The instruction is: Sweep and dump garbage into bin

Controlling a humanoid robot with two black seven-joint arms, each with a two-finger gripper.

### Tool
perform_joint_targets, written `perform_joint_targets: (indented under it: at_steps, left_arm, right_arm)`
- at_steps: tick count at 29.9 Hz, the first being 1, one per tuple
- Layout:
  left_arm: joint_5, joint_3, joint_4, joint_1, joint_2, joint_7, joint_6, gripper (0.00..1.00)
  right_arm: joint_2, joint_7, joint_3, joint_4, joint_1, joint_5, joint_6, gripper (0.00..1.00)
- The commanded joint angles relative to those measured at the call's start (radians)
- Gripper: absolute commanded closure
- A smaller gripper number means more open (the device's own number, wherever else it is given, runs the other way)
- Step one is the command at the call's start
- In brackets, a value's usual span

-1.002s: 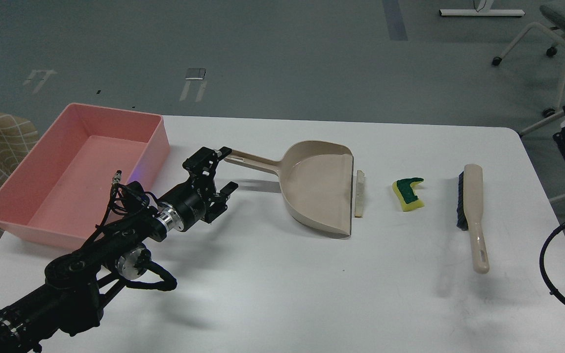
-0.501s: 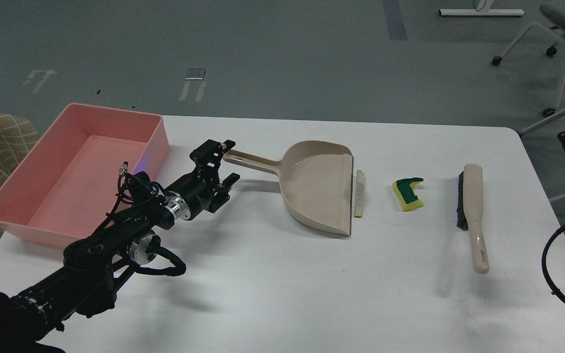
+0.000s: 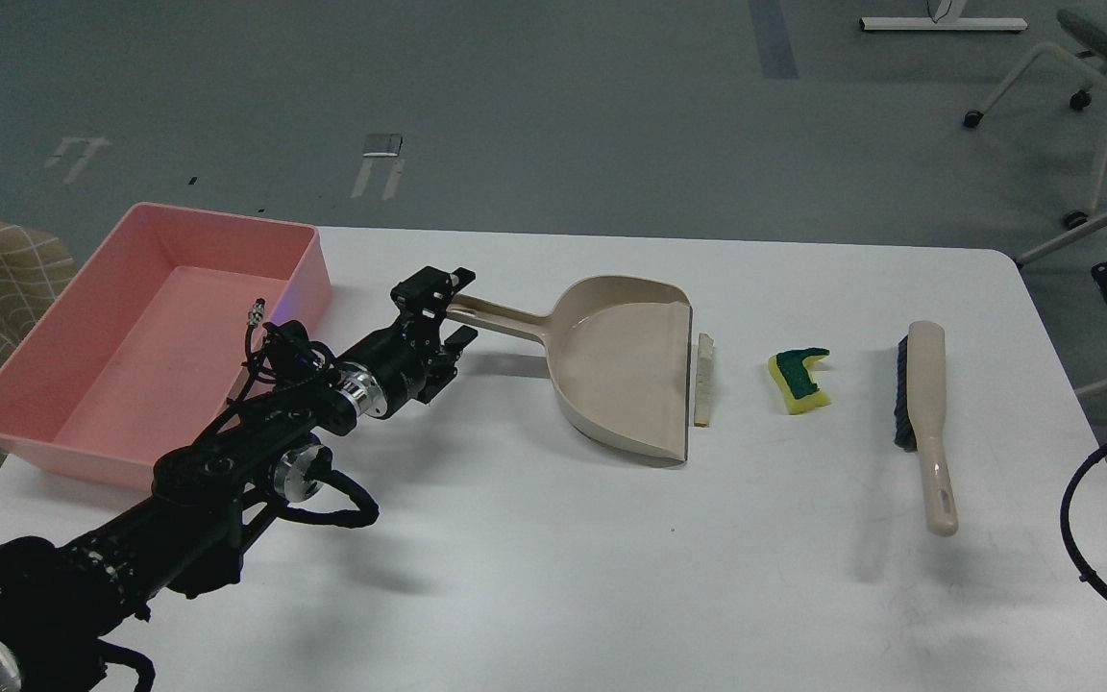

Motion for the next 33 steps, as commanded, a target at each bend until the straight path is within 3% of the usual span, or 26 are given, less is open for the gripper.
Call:
perform_joint_targets:
  at_steps: [1,3,8,9,11,13,20,26,29,33]
  left_arm:
    - [0.000,0.016,0.009,-0.008,-0.001,0.000,0.000,0.54]
    - [0.000,0.017,0.009,-0.009,-0.001,0.000,0.000,0.56]
    - [0.000,0.043,0.009,-0.009,-0.001,-0.008,0.000,0.80]
    - [0.000,0.043,0.009,-0.009,-0.001,-0.008,0.000,0.80]
    - [0.002,0.065,0.009,-0.011,0.000,-0.031,0.000,0.93]
    - [0.002,0.068,0.009,-0.011,0.000,-0.047,0.000,0.96]
    - [0.002,0.069,0.009,-0.024,0.005,-0.048,0.000,1.00]
    - [0.003,0.069,0.009,-0.032,0.017,-0.052,0.000,1.00]
    - [0.020,0.069,0.009,-0.032,0.017,-0.054,0.000,1.00]
    - [0.074,0.069,0.006,-0.032,0.014,-0.060,-0.001,1.00]
  right_arm:
    - [-0.001,0.000,0.000,-0.002,0.000,0.000,0.000,0.00]
    - [-0.001,0.000,0.000,-0.002,0.000,0.000,0.000,0.00]
    - [-0.001,0.000,0.000,-0.005,0.000,0.000,0.000,0.00]
    - [-0.001,0.000,0.000,-0.005,0.000,0.000,0.000,0.00]
    - [-0.001,0.000,0.000,-0.005,0.000,0.000,0.000,0.00]
    - [-0.001,0.000,0.000,-0.003,0.000,0.000,0.000,0.00]
    - [-0.032,0.000,-0.005,0.011,-0.008,-0.024,0.000,0.00]
    - [-0.142,0.000,-0.033,0.066,-0.029,-0.233,0.000,0.00]
    - [-0.205,0.000,-0.062,0.127,-0.066,-0.331,0.000,0.00]
    - [-0.378,0.000,-0.135,0.337,-0.193,-0.515,0.000,0.00]
